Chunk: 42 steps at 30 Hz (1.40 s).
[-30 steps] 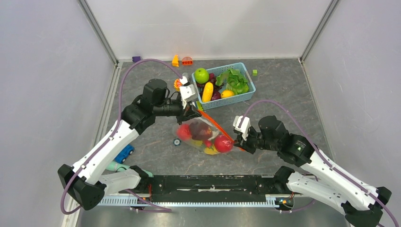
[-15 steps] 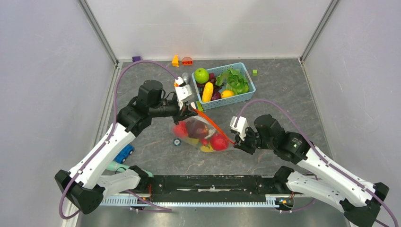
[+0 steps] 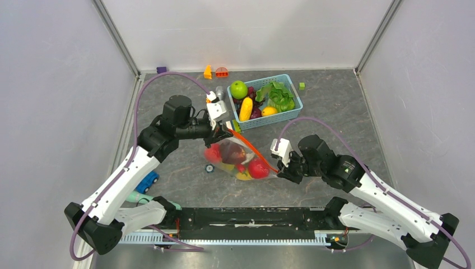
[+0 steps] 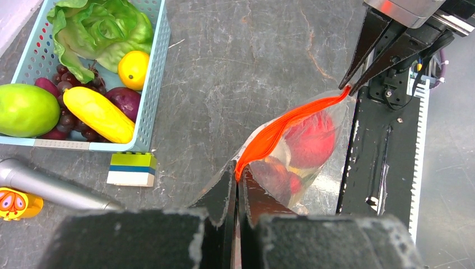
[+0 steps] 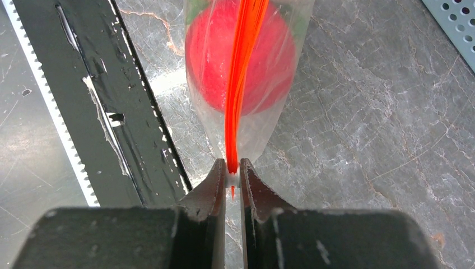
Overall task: Open the zip-top bag and remove the fake food
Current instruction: Unzip the zipper food storage bag at the center of the board.
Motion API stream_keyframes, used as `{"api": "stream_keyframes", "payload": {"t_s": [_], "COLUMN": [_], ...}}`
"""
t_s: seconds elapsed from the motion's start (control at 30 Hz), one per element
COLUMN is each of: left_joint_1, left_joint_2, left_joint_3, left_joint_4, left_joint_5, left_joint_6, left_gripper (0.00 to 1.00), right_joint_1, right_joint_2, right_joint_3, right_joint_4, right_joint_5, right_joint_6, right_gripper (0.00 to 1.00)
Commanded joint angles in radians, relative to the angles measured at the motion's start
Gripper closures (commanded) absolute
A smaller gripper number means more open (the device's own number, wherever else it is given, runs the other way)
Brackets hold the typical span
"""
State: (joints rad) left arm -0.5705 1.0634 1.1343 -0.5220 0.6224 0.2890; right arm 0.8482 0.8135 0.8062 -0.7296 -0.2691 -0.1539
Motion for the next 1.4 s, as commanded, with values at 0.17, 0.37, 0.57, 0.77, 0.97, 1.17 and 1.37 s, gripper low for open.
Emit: {"api": "stream_keyframes", "payload": {"t_s": [0.17, 0.37, 0.57, 0.77, 0.97, 1.17, 1.37], "left_joint_1": [0.018, 0.018, 0.017, 0.017, 0.017, 0.017, 0.014], "left_joint_2": [-0.040, -0.026, 0.014, 0.022, 0.018, 0.025, 0.035], "left_joint_3": [0.005, 0.004, 0.005, -0.005, -0.018, -0.019, -0.016], "left_joint_4": [0.069, 0.083, 0.121, 0.145, 0.154, 0.154, 0.155], "left_joint_5": [-0.026, 0.010, 0.104, 0.156, 0.164, 0.182, 0.232], "left_joint_6": [0.040, 0.026, -0.016, -0.031, -0.031, -0.030, -0.031], "left_gripper": [0.98, 0.98, 0.98, 0.98, 0.98, 0.98, 0.98], "right_joint_1": [-0.001, -0.001, -0.001, -0.001, -0.001, -0.003, -0.013], "right_joint_2": [0.000, -0.005, 0.013, 0.032, 0.072, 0.067, 0.111], "right_joint_3": [0.036, 0.045, 0.096, 0.154, 0.186, 0.187, 0.245], "right_joint_4": [-0.067, -0.031, 0.064, 0.202, 0.257, 0.309, 0.305], "right_joint_5": [-0.001, 0.010, 0.011, 0.077, 0.163, 0.224, 0.184], "right_joint_6": [0.011, 0.008, 0.020, 0.060, 0.065, 0.034, -0.029], "right_gripper": [0.97, 0.78, 0.50, 0.30, 0.31, 0.44, 0.47]}}
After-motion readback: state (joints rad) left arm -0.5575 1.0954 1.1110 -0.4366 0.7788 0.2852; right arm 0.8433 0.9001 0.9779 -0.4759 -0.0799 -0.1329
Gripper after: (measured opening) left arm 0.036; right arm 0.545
